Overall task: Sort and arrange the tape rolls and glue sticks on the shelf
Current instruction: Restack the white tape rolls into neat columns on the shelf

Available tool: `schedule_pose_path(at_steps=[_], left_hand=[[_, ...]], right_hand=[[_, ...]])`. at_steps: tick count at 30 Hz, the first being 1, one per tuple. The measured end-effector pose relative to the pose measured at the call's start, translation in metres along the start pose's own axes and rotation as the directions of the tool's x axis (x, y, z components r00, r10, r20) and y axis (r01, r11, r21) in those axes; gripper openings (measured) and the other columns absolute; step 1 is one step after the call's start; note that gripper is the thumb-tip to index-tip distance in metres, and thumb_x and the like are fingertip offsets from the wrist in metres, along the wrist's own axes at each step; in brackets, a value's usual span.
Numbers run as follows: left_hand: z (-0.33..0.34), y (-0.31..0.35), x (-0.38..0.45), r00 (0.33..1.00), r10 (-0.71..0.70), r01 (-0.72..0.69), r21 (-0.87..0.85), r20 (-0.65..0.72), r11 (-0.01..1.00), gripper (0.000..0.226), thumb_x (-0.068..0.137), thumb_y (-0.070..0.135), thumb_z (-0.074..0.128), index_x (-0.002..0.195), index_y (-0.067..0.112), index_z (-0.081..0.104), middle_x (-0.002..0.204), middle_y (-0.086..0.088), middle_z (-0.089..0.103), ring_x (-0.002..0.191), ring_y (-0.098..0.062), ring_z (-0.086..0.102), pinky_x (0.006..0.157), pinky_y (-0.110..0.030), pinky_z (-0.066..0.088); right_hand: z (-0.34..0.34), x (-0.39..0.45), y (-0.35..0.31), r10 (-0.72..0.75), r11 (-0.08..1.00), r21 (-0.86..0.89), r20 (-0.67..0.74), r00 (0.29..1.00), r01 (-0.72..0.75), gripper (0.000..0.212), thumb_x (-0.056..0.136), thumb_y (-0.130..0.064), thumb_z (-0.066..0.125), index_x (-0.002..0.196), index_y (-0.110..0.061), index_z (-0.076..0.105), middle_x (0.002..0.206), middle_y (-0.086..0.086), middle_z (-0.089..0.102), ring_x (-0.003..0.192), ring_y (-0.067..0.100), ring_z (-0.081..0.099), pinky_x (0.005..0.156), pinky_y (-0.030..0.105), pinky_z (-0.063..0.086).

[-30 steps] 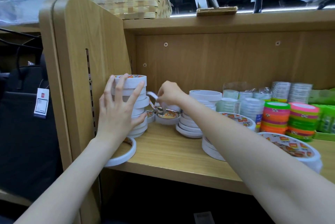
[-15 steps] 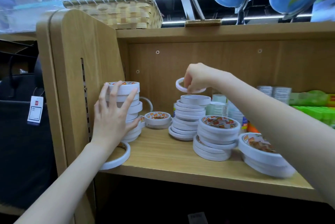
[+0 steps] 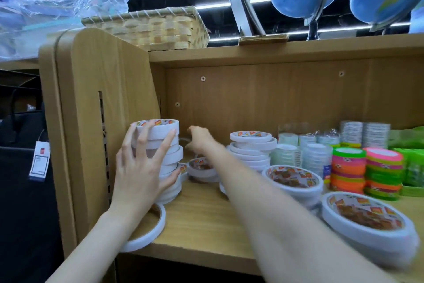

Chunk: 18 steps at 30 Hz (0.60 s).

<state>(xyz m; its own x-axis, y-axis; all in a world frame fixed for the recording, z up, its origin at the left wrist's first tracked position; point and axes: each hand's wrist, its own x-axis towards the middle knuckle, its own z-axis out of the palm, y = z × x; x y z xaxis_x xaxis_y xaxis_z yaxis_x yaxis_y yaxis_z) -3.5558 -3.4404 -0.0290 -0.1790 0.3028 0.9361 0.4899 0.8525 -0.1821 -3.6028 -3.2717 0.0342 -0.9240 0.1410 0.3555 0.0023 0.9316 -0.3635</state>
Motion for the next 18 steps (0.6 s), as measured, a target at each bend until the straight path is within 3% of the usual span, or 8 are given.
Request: schedule_pose_path(at_steps=[3, 7, 10, 12, 16, 18], left_hand=[[0.001, 0.001, 0.000, 1.000, -0.008, 0.008, -0.001, -0.016, 1.000, 0.089, 0.060, 0.041, 0.081, 0.137, 0.023, 0.041, 0.142, -0.020, 0.031, 0.130, -0.046, 0.029, 0.082, -0.059, 0.045], [0.001, 0.001, 0.001, 1.000, -0.003, 0.003, 0.002, 0.006, 1.000, 0.090, 0.060, 0.041, 0.081, 0.138, 0.022, 0.041, 0.142, -0.020, 0.029, 0.129, -0.047, 0.028, 0.083, -0.061, 0.044], [0.001, 0.001, 0.001, 1.000, -0.013, 0.013, 0.003, 0.020, 1.000, 0.090, 0.059, 0.041, 0.081, 0.138, 0.023, 0.041, 0.142, -0.019, 0.028, 0.130, -0.046, 0.028, 0.083, -0.060, 0.044], [0.000, 0.002, 0.002, 0.999, -0.021, 0.021, 0.002, 0.031, 1.000, 0.090, 0.059, 0.042, 0.081, 0.138, 0.023, 0.040, 0.142, -0.018, 0.029, 0.130, -0.045, 0.028, 0.084, -0.059, 0.044], [-0.004, 0.002, 0.001, 0.998, -0.023, 0.023, -0.005, 0.055, 1.000, 0.088, 0.061, 0.043, 0.079, 0.138, 0.023, 0.040, 0.141, -0.019, 0.031, 0.130, -0.045, 0.027, 0.085, -0.057, 0.044], [-0.005, 0.002, 0.001, 0.997, -0.026, 0.027, -0.012, 0.069, 1.000, 0.089, 0.062, 0.043, 0.079, 0.139, 0.024, 0.039, 0.141, -0.019, 0.030, 0.131, -0.044, 0.026, 0.086, -0.057, 0.044]], right_hand=[[0.023, 0.012, 0.006, 0.036, 0.997, 0.065, -0.050, 0.998, -0.033, 0.041, 0.089, -0.010, 0.057, 0.127, -0.002, 0.044, 0.130, 0.018, 0.045, 0.118, 0.034, 0.047, 0.096, 0.042, 0.043], [0.031, 0.018, 0.014, 0.084, 0.996, 0.037, -0.064, 0.994, -0.082, 0.020, 0.090, -0.002, 0.050, 0.109, -0.001, 0.055, 0.117, 0.019, 0.055, 0.104, 0.035, 0.056, 0.078, 0.036, 0.044], [0.030, 0.018, 0.016, 0.121, 0.986, 0.126, -0.127, 0.985, -0.105, 0.022, 0.090, -0.006, 0.054, 0.112, -0.003, 0.057, 0.123, 0.016, 0.047, 0.106, 0.034, 0.054, 0.084, 0.036, 0.044], [0.017, 0.014, 0.010, 0.150, 0.974, 0.199, -0.191, 0.970, -0.111, 0.025, 0.088, -0.014, 0.060, 0.112, -0.006, 0.060, 0.121, 0.015, 0.052, 0.107, 0.033, 0.055, 0.085, 0.036, 0.045], [-0.042, -0.010, 0.001, 0.109, 0.971, 0.239, -0.340, 0.934, -0.026, 0.024, 0.082, -0.025, 0.069, 0.102, -0.012, 0.066, 0.108, 0.011, 0.065, 0.100, 0.029, 0.061, 0.078, 0.032, 0.046], [-0.076, -0.032, 0.002, 0.016, 0.979, 0.192, -0.413, 0.911, 0.069, 0.022, 0.081, -0.025, 0.071, 0.097, -0.012, 0.068, 0.100, 0.009, 0.067, 0.092, 0.023, 0.062, 0.075, 0.031, 0.047]])
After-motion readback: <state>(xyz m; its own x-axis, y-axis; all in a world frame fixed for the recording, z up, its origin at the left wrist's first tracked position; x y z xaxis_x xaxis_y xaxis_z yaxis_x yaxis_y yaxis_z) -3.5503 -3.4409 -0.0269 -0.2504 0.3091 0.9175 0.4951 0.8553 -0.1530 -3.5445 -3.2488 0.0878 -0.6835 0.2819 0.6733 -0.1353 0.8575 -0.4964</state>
